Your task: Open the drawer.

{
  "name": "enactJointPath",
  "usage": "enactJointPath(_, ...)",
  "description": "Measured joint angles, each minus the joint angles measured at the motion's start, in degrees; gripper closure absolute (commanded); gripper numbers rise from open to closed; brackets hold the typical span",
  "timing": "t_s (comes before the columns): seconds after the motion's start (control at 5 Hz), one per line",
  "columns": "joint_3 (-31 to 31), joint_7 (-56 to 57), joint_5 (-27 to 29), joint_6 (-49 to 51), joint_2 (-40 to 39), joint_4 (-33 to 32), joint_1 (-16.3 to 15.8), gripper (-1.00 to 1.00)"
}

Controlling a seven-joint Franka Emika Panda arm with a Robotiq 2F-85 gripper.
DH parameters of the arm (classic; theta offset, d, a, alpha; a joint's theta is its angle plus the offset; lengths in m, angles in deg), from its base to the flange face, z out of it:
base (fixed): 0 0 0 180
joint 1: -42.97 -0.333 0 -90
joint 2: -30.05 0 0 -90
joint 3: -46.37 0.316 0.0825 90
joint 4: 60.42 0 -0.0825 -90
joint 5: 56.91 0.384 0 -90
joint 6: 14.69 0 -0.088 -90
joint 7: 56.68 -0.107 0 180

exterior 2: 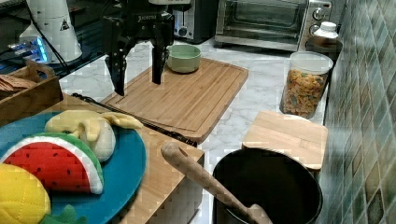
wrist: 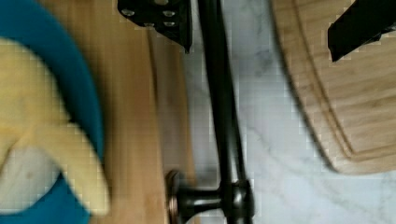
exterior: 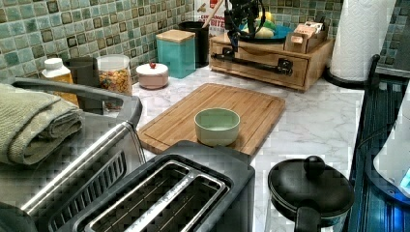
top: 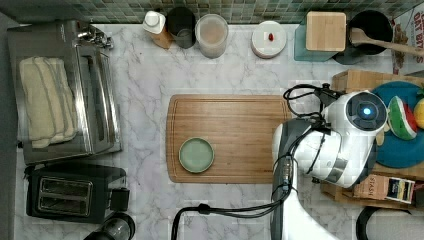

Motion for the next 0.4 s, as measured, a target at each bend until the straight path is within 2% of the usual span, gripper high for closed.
enactJointPath(0.4, -0.1, 0.6, 0.1, -4.5, -1.4, -0.2, 1.6, -1.00)
